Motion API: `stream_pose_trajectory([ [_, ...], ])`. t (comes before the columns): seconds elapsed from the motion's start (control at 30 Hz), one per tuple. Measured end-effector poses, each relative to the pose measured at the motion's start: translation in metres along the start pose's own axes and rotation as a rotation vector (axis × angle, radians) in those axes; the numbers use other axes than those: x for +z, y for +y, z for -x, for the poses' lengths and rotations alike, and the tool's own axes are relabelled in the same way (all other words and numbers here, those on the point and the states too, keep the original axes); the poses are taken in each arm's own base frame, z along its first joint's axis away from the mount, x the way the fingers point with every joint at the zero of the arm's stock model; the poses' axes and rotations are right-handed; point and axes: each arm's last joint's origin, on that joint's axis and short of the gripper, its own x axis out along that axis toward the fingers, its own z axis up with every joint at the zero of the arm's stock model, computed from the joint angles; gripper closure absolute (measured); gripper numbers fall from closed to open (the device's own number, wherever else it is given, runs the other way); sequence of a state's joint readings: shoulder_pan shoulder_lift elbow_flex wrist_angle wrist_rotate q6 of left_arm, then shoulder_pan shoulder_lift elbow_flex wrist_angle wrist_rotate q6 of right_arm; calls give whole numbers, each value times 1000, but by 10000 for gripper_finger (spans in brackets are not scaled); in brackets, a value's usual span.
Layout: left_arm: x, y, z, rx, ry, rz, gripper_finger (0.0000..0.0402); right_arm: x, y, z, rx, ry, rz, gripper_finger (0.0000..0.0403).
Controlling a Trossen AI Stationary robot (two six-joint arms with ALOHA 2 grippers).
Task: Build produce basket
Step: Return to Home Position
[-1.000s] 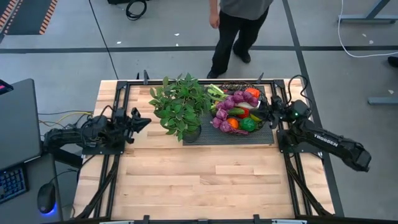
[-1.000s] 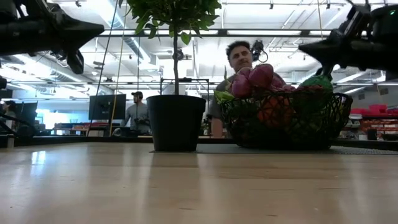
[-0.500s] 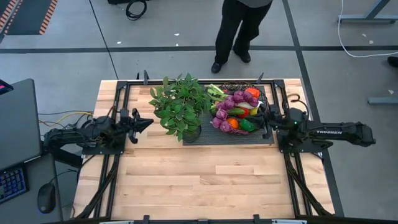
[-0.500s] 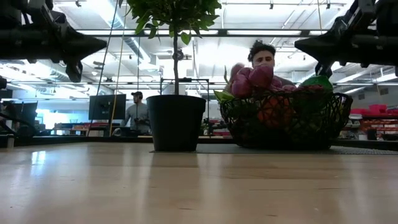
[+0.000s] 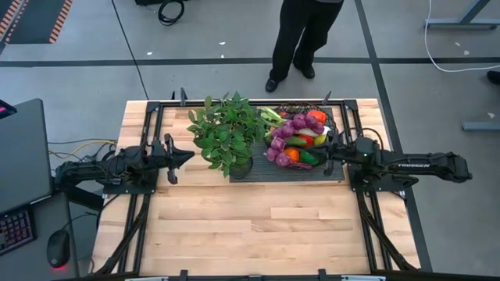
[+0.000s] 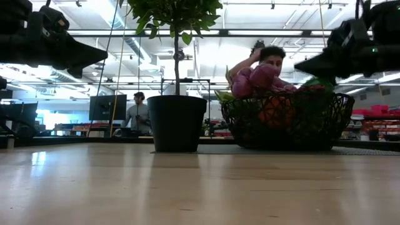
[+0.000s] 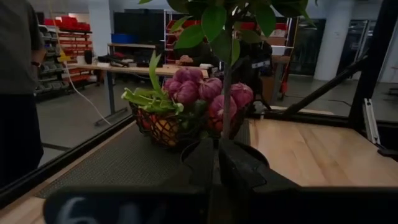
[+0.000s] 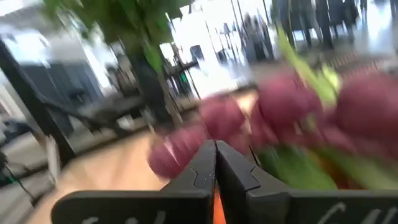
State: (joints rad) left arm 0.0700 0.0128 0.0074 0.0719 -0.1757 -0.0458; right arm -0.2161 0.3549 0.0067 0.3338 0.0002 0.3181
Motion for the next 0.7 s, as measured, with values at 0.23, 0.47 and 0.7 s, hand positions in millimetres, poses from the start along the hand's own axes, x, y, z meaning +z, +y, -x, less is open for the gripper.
stream_pose_trajectory([
  [0.23, 0, 0, 0, 0, -1, 2, 377, 12, 4, 1, 29, -125, 4, 387],
  [0.47, 0, 0, 0, 0, -1, 3, 379, 0, -2, -1, -62, -13, 87, 388],
  [0.7, 0, 0, 0, 0, -1, 3, 367, 10, 1, -1, -79, -106, 432, 387],
])
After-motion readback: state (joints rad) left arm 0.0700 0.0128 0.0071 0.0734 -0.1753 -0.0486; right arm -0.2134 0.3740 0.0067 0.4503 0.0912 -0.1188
